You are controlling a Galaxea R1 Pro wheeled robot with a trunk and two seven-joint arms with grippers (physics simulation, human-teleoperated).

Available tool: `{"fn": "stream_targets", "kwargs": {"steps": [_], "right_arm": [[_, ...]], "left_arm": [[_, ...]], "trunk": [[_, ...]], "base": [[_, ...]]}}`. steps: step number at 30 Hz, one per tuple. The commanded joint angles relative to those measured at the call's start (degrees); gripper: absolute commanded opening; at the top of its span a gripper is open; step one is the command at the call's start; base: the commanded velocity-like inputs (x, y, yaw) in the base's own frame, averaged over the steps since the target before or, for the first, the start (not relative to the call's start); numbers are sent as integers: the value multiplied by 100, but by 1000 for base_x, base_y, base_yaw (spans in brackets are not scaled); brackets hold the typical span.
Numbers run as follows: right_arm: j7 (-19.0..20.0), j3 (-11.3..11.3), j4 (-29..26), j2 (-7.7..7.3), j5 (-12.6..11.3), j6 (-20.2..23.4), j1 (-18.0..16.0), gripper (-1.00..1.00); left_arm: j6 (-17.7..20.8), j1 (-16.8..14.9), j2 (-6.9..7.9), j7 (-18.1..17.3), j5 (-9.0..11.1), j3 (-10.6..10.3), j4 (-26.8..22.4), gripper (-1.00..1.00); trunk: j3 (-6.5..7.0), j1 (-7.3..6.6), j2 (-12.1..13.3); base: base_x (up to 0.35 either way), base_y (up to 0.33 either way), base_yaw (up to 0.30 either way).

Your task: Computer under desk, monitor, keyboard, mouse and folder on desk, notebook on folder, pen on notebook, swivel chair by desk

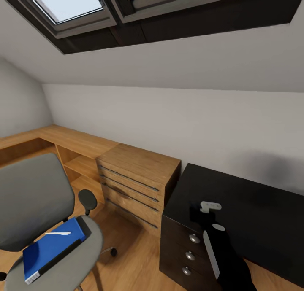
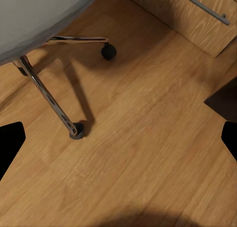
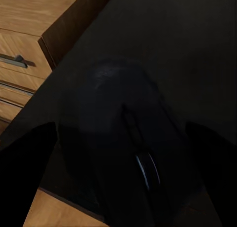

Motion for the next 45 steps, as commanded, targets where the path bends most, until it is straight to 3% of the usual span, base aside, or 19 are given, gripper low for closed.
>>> {"fn": "stream_targets", "kwargs": {"steps": [1,24,34,45], "right_arm": [[4,-7,-3,3,42,31,-4,-100],[4,43,633,-6,52,-64,-3,-100],[132,360,716,-67,45,-85,-4,-100],[320,397,710,-87,44,-256,-4,-100]], "left_arm": [[-22,-4,4,40,33,-45,2,100],[-22,-4,4,40,33,-43,2,100],[-22,-4,4,40,33,-43,2,100],[-22,-4,4,40,33,-36,2,100]], "trunk": [[-6,0,-4],[-6,0,-4],[-6,0,-4],[-6,0,-4]], "base": [[3,-2,0],[78,0,0],[0,0,0],[0,0,0]]}}
